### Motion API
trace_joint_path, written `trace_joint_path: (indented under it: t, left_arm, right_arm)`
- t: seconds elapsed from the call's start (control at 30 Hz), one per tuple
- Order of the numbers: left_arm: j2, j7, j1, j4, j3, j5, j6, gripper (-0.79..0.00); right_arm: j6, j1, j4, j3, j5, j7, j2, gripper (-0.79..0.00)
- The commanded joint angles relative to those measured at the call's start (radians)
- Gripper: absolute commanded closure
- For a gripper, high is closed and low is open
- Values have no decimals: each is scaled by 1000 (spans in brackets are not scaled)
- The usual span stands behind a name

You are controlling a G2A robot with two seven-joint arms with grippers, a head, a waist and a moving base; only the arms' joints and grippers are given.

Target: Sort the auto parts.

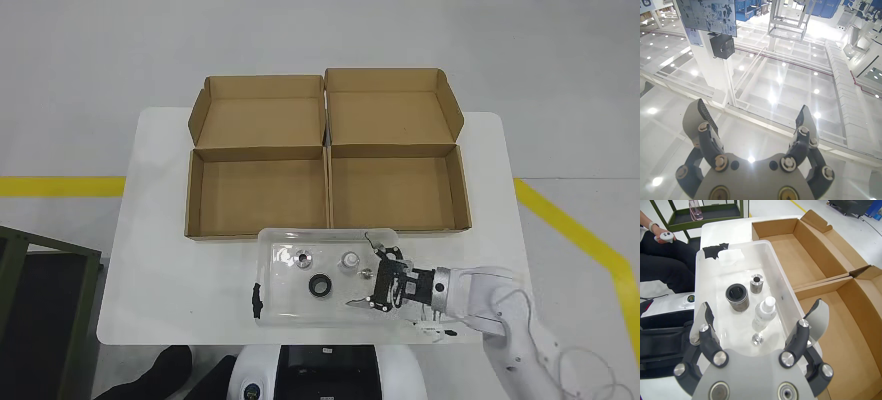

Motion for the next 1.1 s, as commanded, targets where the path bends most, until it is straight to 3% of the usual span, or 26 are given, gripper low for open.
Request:
trace_joint_path:
  t: [0.0, 0.2, 0.3, 0.43, 0.63, 0.77, 1.0, 1.07]
  left_arm:
    - [0, 0, 0, 0, 0, 0, 0, -785]
    - [0, 0, 0, 0, 0, 0, 0, -785]
    - [0, 0, 0, 0, 0, 0, 0, -785]
    - [0, 0, 0, 0, 0, 0, 0, -785]
    - [0, 0, 0, 0, 0, 0, 0, -785]
    - [0, 0, 0, 0, 0, 0, 0, -785]
    - [0, 0, 0, 0, 0, 0, 0, -785]
    - [0, 0, 0, 0, 0, 0, 0, -785]
  right_arm:
    - [11, 10, 2, -15, -15, 19, 1, -785]
    - [34, 39, 15, -51, -27, 57, 2, -785]
    - [28, 55, 21, -64, -31, 98, 4, -727]
    - [43, 77, 32, -79, -30, 143, 6, -736]
    - [58, 93, 43, -97, -37, 178, 9, -597]
    - [67, 105, 50, -111, -39, 193, 10, -391]
    - [81, 124, 67, -134, -41, 202, 12, -366]
    - [82, 128, 73, -137, -37, 196, 13, -308]
